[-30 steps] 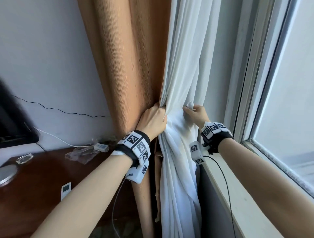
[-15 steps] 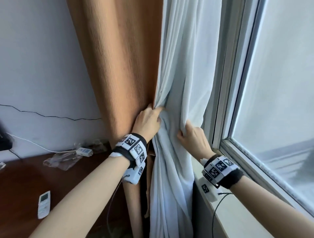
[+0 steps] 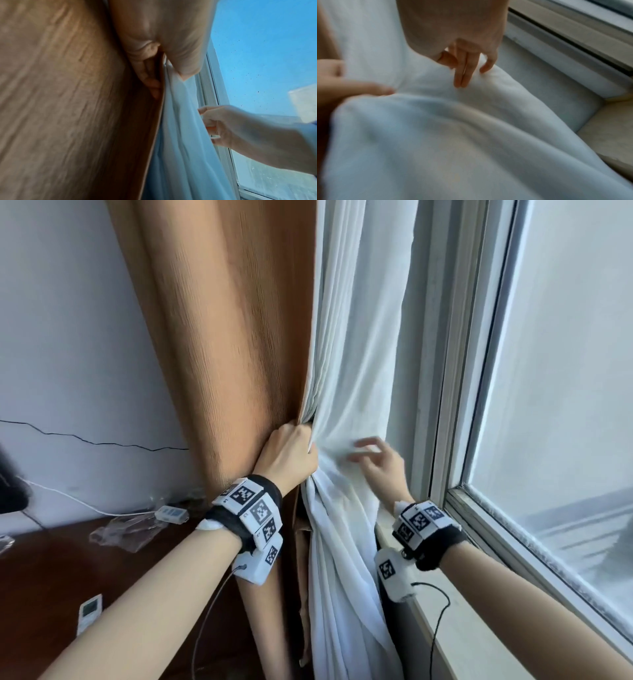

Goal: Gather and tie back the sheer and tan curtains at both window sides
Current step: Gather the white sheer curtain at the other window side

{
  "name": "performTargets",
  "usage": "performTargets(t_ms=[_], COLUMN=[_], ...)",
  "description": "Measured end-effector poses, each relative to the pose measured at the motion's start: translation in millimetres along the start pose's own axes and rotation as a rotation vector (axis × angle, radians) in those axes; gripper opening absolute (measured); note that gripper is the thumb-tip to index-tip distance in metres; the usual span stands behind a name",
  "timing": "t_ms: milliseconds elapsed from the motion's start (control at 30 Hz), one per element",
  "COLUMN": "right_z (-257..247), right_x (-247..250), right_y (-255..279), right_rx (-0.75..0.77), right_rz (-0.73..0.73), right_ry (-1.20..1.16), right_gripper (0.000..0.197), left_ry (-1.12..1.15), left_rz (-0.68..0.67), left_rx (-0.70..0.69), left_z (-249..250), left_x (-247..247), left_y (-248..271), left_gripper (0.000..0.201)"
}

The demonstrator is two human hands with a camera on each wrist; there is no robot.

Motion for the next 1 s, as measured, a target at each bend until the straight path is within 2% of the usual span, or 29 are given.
performTargets(t_ms=[33, 67, 133, 167, 200, 333, 467, 533, 667, 733, 800, 933, 1000], right_z=[7, 15, 27, 33, 36, 51, 59, 59, 55, 40, 25, -6, -24], right_x=[11, 11, -9, -22, -34, -74, -83, -79, -59, -47, -37, -38, -42], right_y=[-14, -27, -48, -54, -58, -70, -71, -70, -70, -57, -37, 16, 37], right_rx=[-0.036, -0.083, -0.17, -0.202, -0.224, -0.339, -0.399, -0.333, -0.159, -0.067, 0.039, 0.341, 0.43], right_rz=[0.095, 0.09, -0.116, -0.206, -0.265, -0.38, -0.301, -0.255, -0.13, -0.071, -0.019, -0.004, -0.01], right_ry=[-0.009, 0.014, 0.047, 0.004, -0.061, -0.222, -0.27, -0.181, 0.137, 0.274, 0.409, 0.737, 0.816], right_gripper=[0.031, 0.036, 0.068, 0.079, 0.081, 0.069, 0.023, 0.021, 0.042, 0.047, 0.042, 0.019, 0.019], left_ry=[-0.006, -0.009, -0.01, -0.011, -0.005, 0.031, 0.045, 0.029, -0.015, -0.032, -0.037, 0.003, 0.022], left_rz=[-0.002, -0.004, -0.011, -0.012, -0.01, 0.003, 0.019, 0.022, 0.022, 0.029, 0.042, 0.076, 0.078], left_rx=[-0.009, -0.011, -0.02, -0.026, -0.032, -0.062, -0.058, -0.041, -0.006, 0.023, 0.065, 0.117, 0.119], left_z=[0, -1, -2, -3, -3, -4, -9, -15, -24, -30, -34, -30, -25], left_x=[1, 2, 3, 3, 3, 5, 7, 8, 6, 5, 5, 3, 1], left_y=[1, 2, 2, 3, 3, 5, 5, 3, -2, -4, -7, -8, -7], left_gripper=[0.009, 0.01, 0.012, 0.013, 0.014, 0.014, 0.013, 0.01, 0.012, 0.005, 0.011, 0.025, 0.025])
Point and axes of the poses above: each hand's wrist, its own y-axis away from the middle knuckle, its own x-axis out of the back of the hand, z = x × y, the point moved 7 cm from there along -y, towards the middle knuckle, and after that the axes turned 4 degrees about -y, right-handed, at the moved point
